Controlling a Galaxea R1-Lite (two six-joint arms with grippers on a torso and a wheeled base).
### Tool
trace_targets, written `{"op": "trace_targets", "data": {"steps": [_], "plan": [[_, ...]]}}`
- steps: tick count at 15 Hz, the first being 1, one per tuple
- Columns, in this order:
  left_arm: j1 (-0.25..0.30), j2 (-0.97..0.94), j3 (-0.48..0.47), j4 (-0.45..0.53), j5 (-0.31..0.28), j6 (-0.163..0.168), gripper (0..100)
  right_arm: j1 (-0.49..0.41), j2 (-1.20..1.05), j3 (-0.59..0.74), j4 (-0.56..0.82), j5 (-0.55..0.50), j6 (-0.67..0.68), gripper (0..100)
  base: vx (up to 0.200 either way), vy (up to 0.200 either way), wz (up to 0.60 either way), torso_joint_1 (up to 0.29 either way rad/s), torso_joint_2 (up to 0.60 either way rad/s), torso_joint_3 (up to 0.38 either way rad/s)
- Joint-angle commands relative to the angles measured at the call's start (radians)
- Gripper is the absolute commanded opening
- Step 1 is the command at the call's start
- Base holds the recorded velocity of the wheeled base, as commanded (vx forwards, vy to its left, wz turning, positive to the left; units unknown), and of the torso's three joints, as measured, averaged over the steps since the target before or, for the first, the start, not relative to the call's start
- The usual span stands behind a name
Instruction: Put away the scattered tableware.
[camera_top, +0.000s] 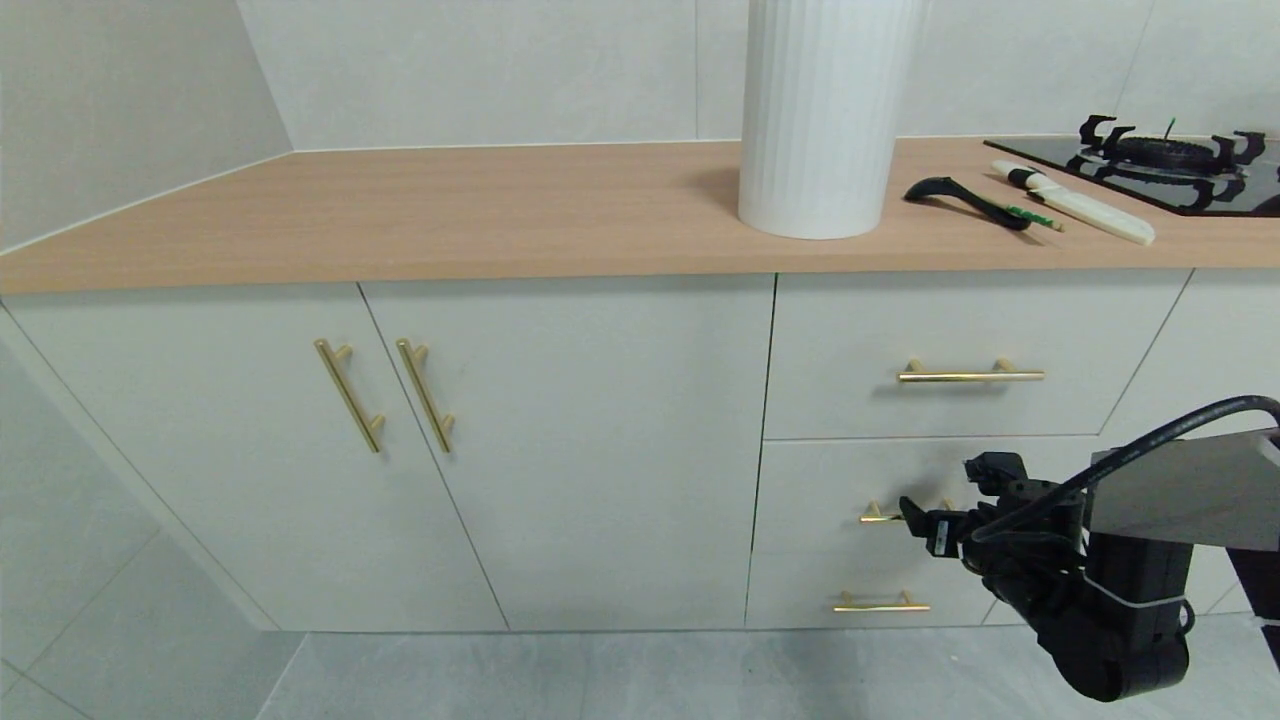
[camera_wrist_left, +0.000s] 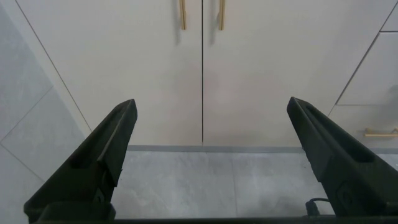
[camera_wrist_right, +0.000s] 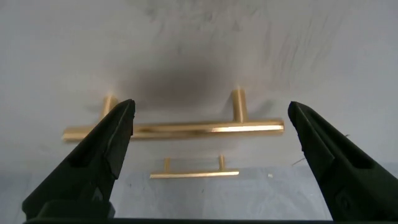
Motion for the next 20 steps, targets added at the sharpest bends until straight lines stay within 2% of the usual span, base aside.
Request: {"op": "trace_targets", "data": {"steps": [1, 4, 9, 20], "plan": [[0.0, 0.001, 0.0, 0.0, 0.0, 0.0, 100, 0.002, 0.035, -0.032, 0.0, -0.009, 0.0, 100, 0.0, 0.0, 0.0, 0.0, 0.0, 0.0], [0.0, 0.001, 0.0, 0.0, 0.0, 0.0, 100, 0.002, 0.059, -0.052, 0.0, -0.014, 0.0, 100, 0.0, 0.0, 0.0, 0.0, 0.0, 0.0], [0.0, 0.001, 0.0, 0.0, 0.0, 0.0, 100, 0.002, 0.045, 0.012, 0.006, -0.003, -0.003, 100, 0.0, 0.0, 0.0, 0.0, 0.0, 0.0], [0.0, 0.001, 0.0, 0.0, 0.0, 0.0, 100, 0.01, 0.024, 0.051, 0.02, -0.002, -0.007, 100, 0.0, 0.0, 0.0, 0.0, 0.0, 0.0]]}}
